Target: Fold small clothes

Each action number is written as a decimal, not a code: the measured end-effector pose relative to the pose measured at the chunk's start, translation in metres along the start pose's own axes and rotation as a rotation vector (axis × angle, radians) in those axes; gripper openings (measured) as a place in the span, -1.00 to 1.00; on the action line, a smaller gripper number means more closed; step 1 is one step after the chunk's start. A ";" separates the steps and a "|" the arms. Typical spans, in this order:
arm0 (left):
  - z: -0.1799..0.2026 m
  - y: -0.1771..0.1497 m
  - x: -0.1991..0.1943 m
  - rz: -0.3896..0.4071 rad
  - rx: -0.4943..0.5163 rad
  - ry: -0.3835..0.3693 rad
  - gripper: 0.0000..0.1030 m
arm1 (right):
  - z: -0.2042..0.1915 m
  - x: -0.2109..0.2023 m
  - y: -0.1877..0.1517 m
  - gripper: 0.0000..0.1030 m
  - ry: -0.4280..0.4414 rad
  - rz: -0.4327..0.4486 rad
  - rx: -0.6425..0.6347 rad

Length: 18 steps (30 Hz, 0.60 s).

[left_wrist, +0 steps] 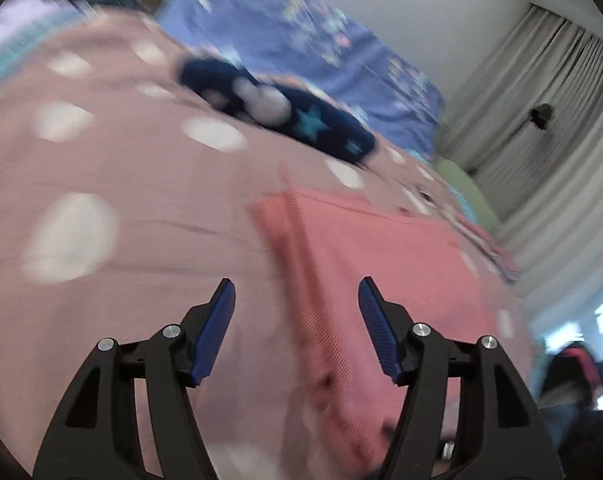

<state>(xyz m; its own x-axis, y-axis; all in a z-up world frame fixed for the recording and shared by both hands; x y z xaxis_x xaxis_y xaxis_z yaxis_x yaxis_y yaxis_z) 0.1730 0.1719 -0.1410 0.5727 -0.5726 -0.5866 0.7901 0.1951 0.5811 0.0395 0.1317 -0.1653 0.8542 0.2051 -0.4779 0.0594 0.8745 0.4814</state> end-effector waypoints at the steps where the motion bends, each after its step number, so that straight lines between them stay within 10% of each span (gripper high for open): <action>1: -0.002 0.005 0.014 -0.019 -0.018 -0.008 0.24 | 0.001 -0.001 -0.001 -0.46 0.011 -0.007 0.006; 6: -0.007 0.028 0.066 -0.010 -0.103 -0.125 0.11 | 0.005 0.008 -0.009 -0.44 0.039 -0.076 0.068; 9: -0.014 0.036 0.077 0.010 -0.206 -0.212 -0.77 | 0.007 0.017 -0.010 -0.57 0.049 -0.092 0.099; 11: -0.018 0.041 0.076 0.042 -0.242 -0.225 -0.81 | 0.007 0.022 -0.006 -0.86 0.077 -0.101 0.110; 18: -0.015 0.044 0.066 0.103 -0.191 -0.162 -0.81 | 0.030 -0.001 0.003 -0.91 0.122 -0.045 0.267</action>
<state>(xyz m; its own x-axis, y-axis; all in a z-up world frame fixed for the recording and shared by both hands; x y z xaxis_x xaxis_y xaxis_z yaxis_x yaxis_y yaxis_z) 0.2484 0.1549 -0.1630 0.6221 -0.6591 -0.4226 0.7649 0.3967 0.5074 0.0546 0.1210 -0.1409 0.7801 0.2339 -0.5803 0.2437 0.7407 0.6261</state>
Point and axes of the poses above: each gripper's, at about its wrist camera, not at the fingertips, and x roughly the way its jaws point, z to its right, y to its top, the point moved 8 cm from there along x, roughly the way its jaws point
